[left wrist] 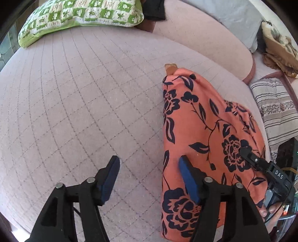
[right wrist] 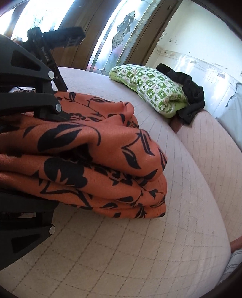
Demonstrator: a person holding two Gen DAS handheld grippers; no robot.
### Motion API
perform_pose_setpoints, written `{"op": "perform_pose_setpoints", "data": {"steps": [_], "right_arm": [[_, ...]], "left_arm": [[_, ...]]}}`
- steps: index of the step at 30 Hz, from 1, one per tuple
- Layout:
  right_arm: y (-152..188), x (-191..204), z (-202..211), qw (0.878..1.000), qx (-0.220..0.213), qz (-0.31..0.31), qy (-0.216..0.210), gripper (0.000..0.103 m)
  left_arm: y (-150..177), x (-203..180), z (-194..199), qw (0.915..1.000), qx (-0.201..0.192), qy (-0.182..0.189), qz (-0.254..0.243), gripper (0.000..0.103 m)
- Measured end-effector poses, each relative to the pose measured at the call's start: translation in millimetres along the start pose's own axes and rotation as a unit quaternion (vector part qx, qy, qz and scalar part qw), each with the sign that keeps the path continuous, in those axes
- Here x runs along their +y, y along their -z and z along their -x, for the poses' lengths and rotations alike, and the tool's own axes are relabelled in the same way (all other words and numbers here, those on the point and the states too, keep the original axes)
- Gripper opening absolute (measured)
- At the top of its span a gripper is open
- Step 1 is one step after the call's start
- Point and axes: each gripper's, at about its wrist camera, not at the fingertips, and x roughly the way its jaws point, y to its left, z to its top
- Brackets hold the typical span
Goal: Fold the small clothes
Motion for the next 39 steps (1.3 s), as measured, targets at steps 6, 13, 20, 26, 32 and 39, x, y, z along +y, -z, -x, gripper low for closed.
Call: {"op": "perform_pose_setpoints", "data": {"steps": [6,13,20,26,32,39], "right_arm": [[-4.0,-21.4,-3.4,0.998,0.037,-0.048,-0.024,0.056],[4.0,-39.4,-3.4,0.996,0.042,-0.07,-0.031,0.069],[15.0,-10.1,0.2,0.999,0.014,0.034,0.004,0.051],[18.2,-0.9,11.4,0.999,-0.015,0.046,-0.001,0.046],[18.6,21.3,20.5,0.997,-0.035,0.068,-0.034,0.046],[27.9,62.3,21.0,0.989,-0.063,0.11,-0.075,0.046]], "left_arm": [[-3.9,-30.0,-10.4,0.9979,0.001,0.049,-0.041,0.083],[0.0,-63.4,-48.8,0.9961,0.019,0.06,-0.063,0.073],[1.4,-69.1,-32.0,0.996,-0.017,0.05,-0.072,0.039],[6.6,-63.4,3.4,0.9954,-0.045,0.042,-0.074,0.036],[4.5,-64.0,41.5,0.9928,-0.09,0.009,-0.079,0.036],[15.7,-55.8,82.0,0.9829,-0.147,-0.055,-0.096,0.037]]}}
